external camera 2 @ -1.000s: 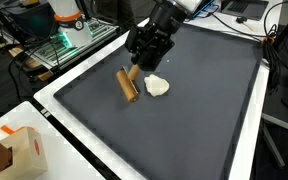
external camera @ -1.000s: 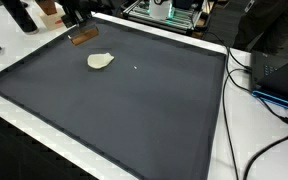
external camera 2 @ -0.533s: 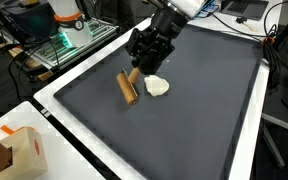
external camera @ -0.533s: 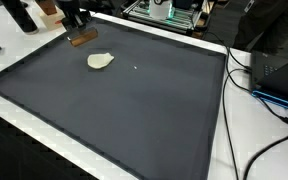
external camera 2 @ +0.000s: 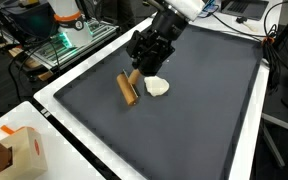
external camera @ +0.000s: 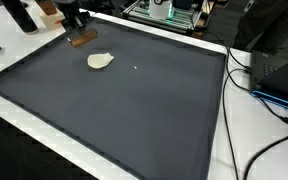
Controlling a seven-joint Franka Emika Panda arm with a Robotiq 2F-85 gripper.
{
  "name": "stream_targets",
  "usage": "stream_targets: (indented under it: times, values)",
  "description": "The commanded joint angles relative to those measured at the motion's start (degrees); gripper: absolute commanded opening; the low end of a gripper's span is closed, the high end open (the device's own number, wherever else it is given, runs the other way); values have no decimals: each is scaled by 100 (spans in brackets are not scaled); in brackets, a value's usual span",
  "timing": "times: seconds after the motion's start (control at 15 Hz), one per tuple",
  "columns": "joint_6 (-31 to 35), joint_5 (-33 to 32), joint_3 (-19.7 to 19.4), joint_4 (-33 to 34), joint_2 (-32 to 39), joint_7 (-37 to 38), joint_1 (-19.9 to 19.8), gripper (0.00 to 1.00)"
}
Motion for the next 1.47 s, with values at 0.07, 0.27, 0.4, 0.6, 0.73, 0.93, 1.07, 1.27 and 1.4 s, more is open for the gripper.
stream_targets:
  times: [0.07,0.27,0.4,0.6,0.73,0.93,1.07,1.27,1.4]
  values:
    - [-216,-87,-54,102,10,-285,57,24]
    - [-235,-80,-47,104,-9,-478,50,24]
    - [-246,-76,-38,104,-26,-648,44,24]
    - [-237,-71,-14,109,-63,-963,26,24]
    - [-207,-68,6,107,-102,-1190,12,24]
    - [-172,-74,45,108,-161,-1627,-10,24]
    - [-81,-31,94,77,-227,-2001,-51,24]
    - [-18,-7,152,24,-354,-2488,-83,24]
    - [54,38,197,-16,-456,-2801,-122,24]
